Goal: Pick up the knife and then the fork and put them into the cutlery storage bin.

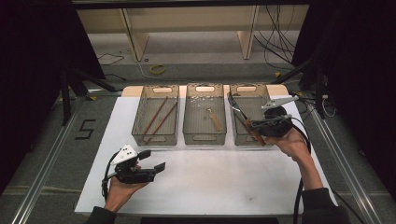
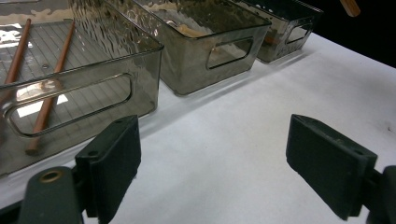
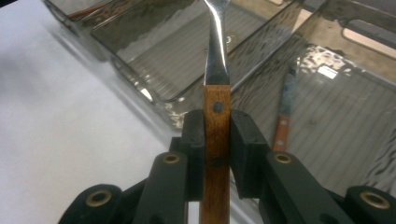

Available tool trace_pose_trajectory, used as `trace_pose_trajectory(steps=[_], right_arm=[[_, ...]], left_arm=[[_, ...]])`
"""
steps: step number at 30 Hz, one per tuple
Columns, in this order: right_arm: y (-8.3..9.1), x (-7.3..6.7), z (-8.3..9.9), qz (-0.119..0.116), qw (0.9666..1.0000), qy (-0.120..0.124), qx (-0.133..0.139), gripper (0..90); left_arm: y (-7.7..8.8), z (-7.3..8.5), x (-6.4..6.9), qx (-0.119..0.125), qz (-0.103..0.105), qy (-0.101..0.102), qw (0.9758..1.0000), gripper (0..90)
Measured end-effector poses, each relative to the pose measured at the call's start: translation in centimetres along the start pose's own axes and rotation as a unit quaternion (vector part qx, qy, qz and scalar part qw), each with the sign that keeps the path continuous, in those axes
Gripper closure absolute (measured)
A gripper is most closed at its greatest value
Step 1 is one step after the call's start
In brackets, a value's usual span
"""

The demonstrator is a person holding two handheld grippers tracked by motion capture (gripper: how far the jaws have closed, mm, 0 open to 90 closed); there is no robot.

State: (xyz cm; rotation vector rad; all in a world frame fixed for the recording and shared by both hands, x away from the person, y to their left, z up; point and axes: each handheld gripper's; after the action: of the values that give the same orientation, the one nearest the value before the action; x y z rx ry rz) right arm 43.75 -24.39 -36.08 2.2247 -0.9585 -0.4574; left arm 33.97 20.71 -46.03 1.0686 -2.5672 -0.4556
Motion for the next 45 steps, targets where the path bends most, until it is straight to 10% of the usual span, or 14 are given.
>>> trace_pose_trajectory(steps=[45], right_arm=[[-3.3, 5.8, -4.1, 0.078, 0.9932, -0.08, -0.034, 77.6]], left_arm=[[0.0, 0.0, -0.1, 0.002, -0.001, -0.001, 1.0, 17.3]])
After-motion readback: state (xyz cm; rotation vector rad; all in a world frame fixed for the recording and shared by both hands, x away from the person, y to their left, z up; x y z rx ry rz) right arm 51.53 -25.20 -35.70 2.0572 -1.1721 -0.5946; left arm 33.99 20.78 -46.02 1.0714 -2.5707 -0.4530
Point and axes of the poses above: each handheld gripper's, and its own axes: y roughly backward along the jaws, z roughly out of its underside, x roughly to its right, and after that the axes turned 2 degrees about -y, right-handed
